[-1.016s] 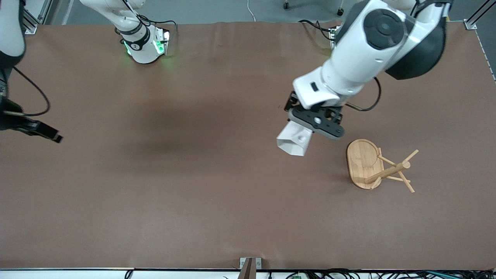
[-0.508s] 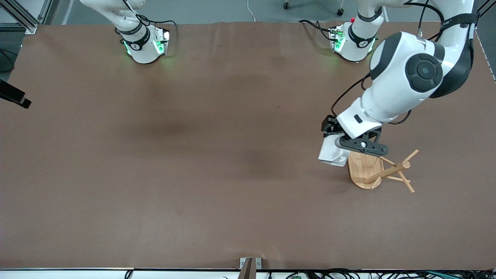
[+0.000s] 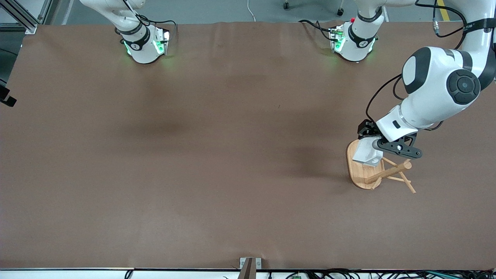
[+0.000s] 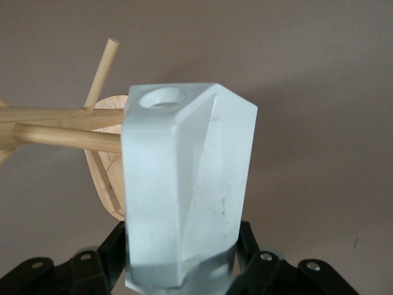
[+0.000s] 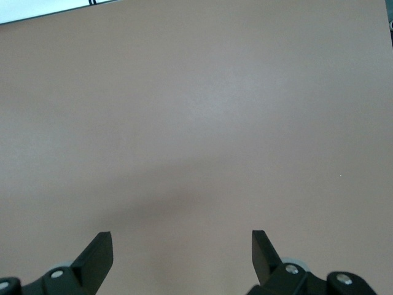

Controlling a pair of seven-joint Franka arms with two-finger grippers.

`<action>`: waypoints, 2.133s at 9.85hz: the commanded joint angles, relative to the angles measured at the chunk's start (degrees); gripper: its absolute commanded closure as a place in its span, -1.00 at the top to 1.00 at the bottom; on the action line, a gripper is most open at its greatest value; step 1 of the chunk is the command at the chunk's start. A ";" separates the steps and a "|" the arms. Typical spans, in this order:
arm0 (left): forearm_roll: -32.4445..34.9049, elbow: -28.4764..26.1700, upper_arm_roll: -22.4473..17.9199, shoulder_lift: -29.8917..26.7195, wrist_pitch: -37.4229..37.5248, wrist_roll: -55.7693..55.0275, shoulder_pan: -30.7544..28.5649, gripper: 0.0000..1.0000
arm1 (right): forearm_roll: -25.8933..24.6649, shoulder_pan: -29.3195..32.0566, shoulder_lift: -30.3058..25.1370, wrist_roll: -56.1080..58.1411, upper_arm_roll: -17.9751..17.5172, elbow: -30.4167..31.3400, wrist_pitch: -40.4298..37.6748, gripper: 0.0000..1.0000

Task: Hang cup on rack
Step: 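Lower the cup with the left gripper onto a rack peg, then open the left gripper to release the cup on the peg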

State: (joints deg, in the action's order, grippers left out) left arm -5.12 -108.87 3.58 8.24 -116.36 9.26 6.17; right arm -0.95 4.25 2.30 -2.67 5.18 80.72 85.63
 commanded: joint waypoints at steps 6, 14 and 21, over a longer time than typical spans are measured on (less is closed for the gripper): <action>0.55 -2.14 -0.33 1.69 -4.67 1.73 -0.46 -0.99 | -0.28 0.40 -0.54 0.73 -0.17 0.75 -0.82 1.00; 0.29 -2.66 -1.83 3.10 -5.81 1.64 -1.25 -0.12 | -0.02 0.40 -0.63 0.73 -0.26 1.01 -0.74 1.00; 0.64 -1.35 -1.83 -3.90 -1.16 -2.81 -1.43 1.00 | 0.07 0.40 -0.98 0.65 -0.26 2.42 -0.03 1.00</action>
State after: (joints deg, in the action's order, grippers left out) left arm -5.12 -109.28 1.69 7.31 -119.27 8.65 4.91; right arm -0.93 4.30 2.34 -2.59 5.18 81.96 85.13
